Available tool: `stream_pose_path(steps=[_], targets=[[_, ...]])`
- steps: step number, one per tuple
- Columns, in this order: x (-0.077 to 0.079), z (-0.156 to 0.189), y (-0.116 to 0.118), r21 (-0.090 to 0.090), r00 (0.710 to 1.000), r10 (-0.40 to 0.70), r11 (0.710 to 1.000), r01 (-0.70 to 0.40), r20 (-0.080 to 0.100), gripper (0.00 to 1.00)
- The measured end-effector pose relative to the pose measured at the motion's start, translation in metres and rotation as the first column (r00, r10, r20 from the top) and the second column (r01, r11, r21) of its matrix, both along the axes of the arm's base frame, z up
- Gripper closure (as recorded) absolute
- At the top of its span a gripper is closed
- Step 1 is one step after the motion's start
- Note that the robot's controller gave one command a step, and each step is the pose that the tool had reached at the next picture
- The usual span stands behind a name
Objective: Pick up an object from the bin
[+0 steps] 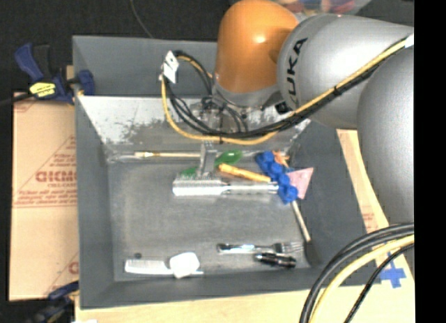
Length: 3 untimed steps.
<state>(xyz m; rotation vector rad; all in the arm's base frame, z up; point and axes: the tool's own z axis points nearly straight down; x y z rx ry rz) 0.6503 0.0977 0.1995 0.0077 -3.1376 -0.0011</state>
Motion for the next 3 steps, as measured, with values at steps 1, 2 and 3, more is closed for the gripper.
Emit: stream_pose_path(steps=[1, 2, 3], targets=[[0.002, 0.005, 0.000, 0.001, 1.000, -0.002, 1.000, 0.002, 0.008, 0.00], [-0.015, -0.128, -0.032, 0.002, 0.998, -0.057, 0.998, 0.057, 0.010, 0.00], [-0.022, -0.071, -0.035, 0.006, 0.979, -0.202, 0.979, 0.202, 0.020, 0.00]])
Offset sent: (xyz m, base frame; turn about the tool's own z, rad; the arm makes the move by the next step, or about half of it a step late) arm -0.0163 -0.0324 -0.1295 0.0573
